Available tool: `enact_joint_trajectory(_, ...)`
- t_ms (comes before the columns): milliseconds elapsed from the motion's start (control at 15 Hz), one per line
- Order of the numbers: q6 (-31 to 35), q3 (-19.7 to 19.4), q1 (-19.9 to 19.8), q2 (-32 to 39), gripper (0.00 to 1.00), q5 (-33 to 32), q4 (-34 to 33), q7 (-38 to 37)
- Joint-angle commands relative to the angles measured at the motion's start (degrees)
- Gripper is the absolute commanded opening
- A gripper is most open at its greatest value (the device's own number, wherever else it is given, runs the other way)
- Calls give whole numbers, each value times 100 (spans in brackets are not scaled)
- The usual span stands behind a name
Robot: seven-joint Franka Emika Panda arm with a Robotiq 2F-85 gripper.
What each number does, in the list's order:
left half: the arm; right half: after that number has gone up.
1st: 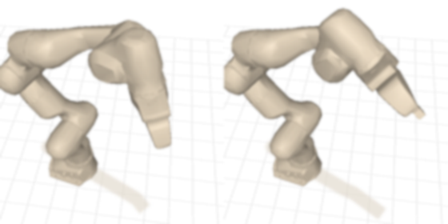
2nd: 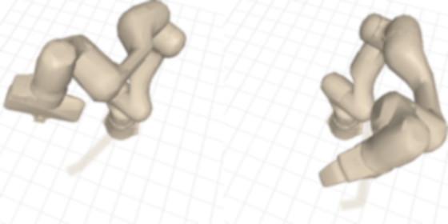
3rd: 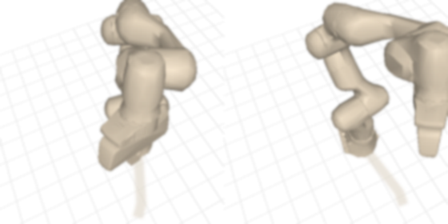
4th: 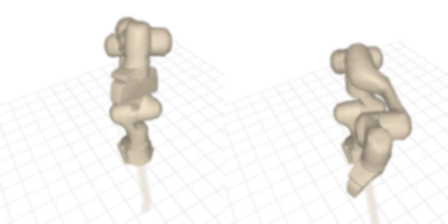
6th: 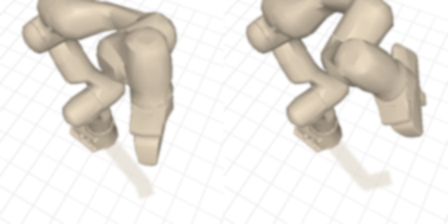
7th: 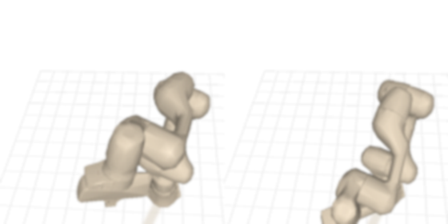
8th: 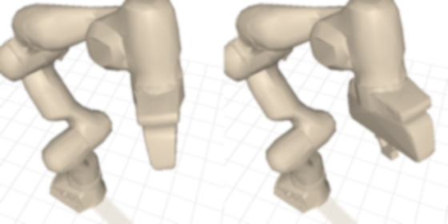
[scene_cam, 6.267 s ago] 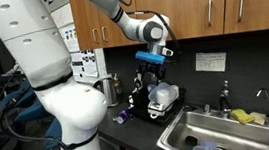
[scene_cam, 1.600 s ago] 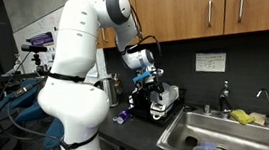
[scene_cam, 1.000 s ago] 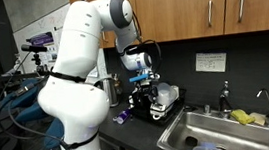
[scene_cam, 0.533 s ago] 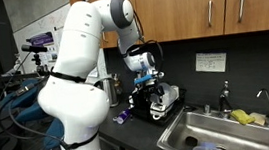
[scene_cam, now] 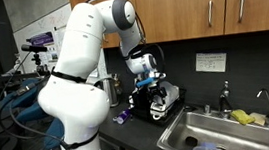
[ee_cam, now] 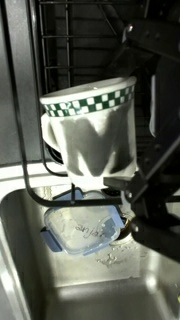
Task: Put the mug on the counter
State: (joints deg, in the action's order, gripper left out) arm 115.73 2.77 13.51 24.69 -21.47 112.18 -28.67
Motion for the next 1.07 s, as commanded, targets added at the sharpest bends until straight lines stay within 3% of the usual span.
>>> enact_joint_trajectory(0, -395, -151, 116, -21, 100, -39, -15, -241)
enact_joint_trajectory(67, -710, -182, 121, -51, 75, -18, -6, -362)
enact_joint_trajectory(133, -451, -103, 79, -4, 73, 21, -25, -201)
enact_joint_trajectory(200, -487, -102, 79, 0, 93, 25, -24, -209)
enact_joint_trajectory(333, -480, -100, 79, 0, 76, 28, -24, -207)
enact_joint_trajectory(400, -480, -102, 78, 0, 74, 28, -27, -207)
enact_joint_trajectory(1000, -480, -105, 76, 0, 74, 28, -29, -207)
